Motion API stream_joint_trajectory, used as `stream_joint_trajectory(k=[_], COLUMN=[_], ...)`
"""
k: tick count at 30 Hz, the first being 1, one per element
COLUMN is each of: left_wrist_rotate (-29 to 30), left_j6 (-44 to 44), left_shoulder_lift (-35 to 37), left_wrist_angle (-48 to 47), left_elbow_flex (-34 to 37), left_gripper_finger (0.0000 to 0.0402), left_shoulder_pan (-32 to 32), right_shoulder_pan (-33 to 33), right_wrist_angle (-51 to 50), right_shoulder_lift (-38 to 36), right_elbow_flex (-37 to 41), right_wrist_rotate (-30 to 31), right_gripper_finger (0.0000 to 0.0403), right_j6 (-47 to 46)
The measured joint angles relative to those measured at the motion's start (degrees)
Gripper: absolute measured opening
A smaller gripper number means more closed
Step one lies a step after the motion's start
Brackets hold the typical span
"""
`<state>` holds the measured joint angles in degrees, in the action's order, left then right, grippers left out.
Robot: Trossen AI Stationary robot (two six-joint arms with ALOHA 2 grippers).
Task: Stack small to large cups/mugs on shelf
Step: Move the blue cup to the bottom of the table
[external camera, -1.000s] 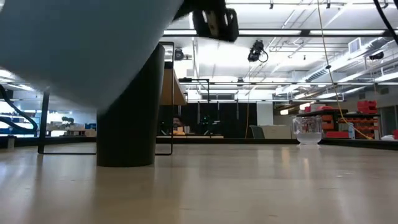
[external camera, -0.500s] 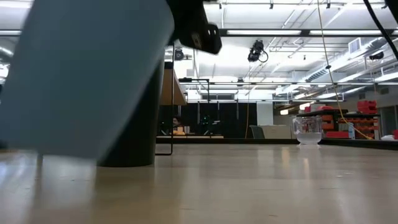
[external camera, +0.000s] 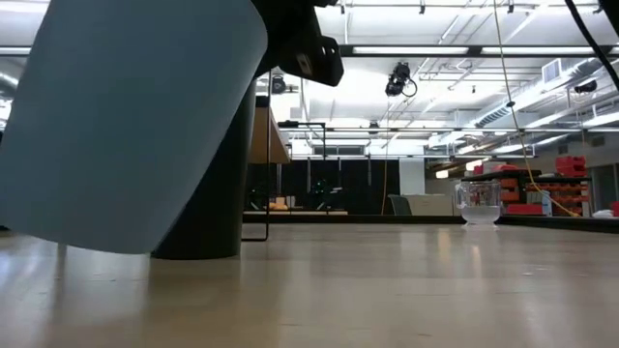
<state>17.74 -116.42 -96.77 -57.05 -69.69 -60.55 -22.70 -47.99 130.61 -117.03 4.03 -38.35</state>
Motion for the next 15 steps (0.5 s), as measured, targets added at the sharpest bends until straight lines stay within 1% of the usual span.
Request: stream_joint_trajectory(k=[5, 11, 15], left_wrist_rotate=[0.0, 0.0, 0.0], left_j6=[0.0, 0.0, 0.0], left_shoulder_lift=[0.0, 0.0, 0.0], left_wrist_angle=[0.0, 0.0, 0.0], left_elbow_flex=[0.0, 0.0, 0.0], left_gripper_finger=[0.0107, 0.0107, 0.0107], left_shoulder_pan=[0.0, 0.0, 0.0], right_shoulder_pan=[0.0, -0.1, -0.1], right_wrist_angle=[0.5, 3.9, 4.3], right_shoulder_lift=[0.0, 0.0, 0.0], right_elbow_flex=[0.0, 0.0, 0.0], right_wrist_rotate=[-0.7, -2.1, -2.5], right_gripper_finger=[0.0043, 0.0044, 0.0047], right_j6=[-0.5, -0.5, -0.2])
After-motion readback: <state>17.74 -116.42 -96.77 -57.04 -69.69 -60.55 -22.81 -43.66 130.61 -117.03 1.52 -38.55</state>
